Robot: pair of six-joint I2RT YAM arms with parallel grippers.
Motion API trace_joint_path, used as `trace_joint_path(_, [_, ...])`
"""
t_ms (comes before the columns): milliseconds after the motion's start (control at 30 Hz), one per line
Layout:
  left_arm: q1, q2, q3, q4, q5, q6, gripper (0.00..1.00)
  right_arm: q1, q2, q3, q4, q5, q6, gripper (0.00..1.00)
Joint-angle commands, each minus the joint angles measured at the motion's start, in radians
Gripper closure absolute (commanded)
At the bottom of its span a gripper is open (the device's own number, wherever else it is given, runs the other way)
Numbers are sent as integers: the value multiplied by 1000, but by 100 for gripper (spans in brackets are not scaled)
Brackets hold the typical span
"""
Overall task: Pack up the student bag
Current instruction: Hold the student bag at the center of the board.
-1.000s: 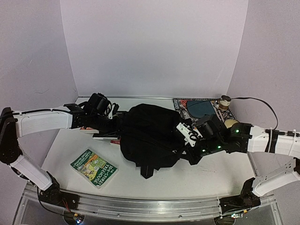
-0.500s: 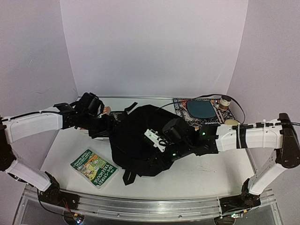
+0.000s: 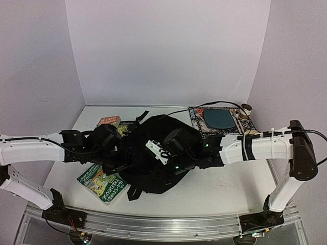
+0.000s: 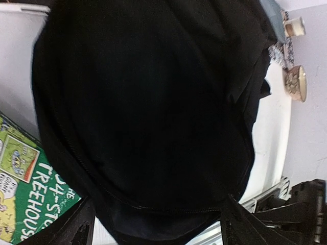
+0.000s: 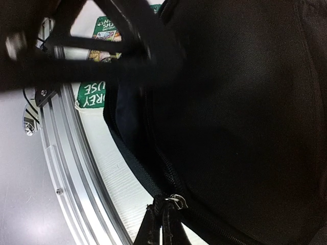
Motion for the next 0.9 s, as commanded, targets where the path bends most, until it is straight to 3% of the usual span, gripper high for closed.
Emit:
trace_joint_path(0, [-58,98,34,71,-30,-57,20,8,4,49,33,13,-2,100])
trace_joint_path(200, [-97,177,73,84,-37,-49,46,8,-28,14,29,56,-14,100])
trace_joint_path(333, [-103,169,71,84,-40,-43,47,8,-40,2,24,74,-19,100])
trace_joint_path(400, [-102,153,57,83,-46,-47,53,8,-43,1,21,76,-19,100])
trace_joint_path(600, [-105,147,47,90,-36,-49,97,9,-62,-16,18,114,-33,100])
trace_joint_path(867, [-106,86,14,87,-89,-37,100,8,-118,-54,-20,207,-61,100])
